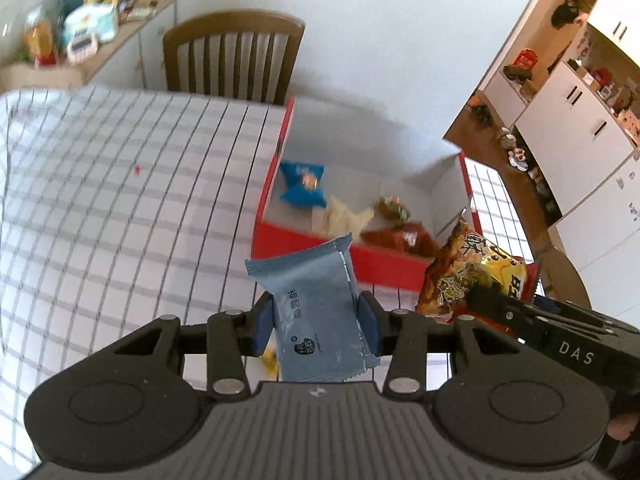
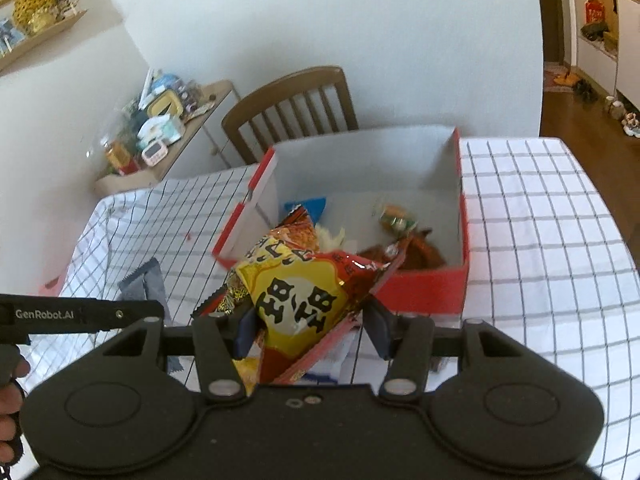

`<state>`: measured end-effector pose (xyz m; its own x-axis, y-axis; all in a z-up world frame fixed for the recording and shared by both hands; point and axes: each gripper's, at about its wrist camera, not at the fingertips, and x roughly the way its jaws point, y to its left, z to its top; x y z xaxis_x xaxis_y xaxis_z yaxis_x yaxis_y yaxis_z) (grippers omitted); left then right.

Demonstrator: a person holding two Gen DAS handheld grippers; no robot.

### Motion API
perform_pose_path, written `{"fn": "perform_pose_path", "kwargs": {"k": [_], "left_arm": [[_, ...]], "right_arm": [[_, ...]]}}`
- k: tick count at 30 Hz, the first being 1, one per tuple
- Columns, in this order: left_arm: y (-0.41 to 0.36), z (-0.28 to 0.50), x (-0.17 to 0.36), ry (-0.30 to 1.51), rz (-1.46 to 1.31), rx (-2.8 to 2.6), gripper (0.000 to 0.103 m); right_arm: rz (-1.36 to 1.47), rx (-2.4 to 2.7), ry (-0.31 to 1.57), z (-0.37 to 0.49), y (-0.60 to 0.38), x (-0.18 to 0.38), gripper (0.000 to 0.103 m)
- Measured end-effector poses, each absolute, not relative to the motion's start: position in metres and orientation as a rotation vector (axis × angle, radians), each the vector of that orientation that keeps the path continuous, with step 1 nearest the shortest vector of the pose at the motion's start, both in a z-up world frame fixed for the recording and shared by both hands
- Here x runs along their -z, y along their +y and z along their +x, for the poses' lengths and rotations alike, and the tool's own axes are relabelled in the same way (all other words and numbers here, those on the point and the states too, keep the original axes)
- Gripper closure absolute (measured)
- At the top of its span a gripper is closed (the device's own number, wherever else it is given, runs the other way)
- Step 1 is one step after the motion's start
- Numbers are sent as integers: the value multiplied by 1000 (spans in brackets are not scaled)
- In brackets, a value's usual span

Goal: Organize snacks
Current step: 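Grasp the light-blue packet with left tool while right tool grasps the yellow chip bag, then lower both packets into the red box and open both tools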

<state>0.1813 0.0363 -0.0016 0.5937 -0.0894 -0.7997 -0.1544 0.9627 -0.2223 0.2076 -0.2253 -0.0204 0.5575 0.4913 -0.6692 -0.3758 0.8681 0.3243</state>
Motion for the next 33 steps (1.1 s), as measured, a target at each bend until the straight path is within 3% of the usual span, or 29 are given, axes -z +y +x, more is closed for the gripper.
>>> {"fn": "perform_pose_path", "kwargs": {"k": [10,33], "left_arm": [[22,243,-20,900,-187,-51,59],[1,356,55,1020,-29,-92,59]], "right_arm": [[145,-447,784,254,-226,7,48],[109,-323,909,351,-201,73,48]]}}
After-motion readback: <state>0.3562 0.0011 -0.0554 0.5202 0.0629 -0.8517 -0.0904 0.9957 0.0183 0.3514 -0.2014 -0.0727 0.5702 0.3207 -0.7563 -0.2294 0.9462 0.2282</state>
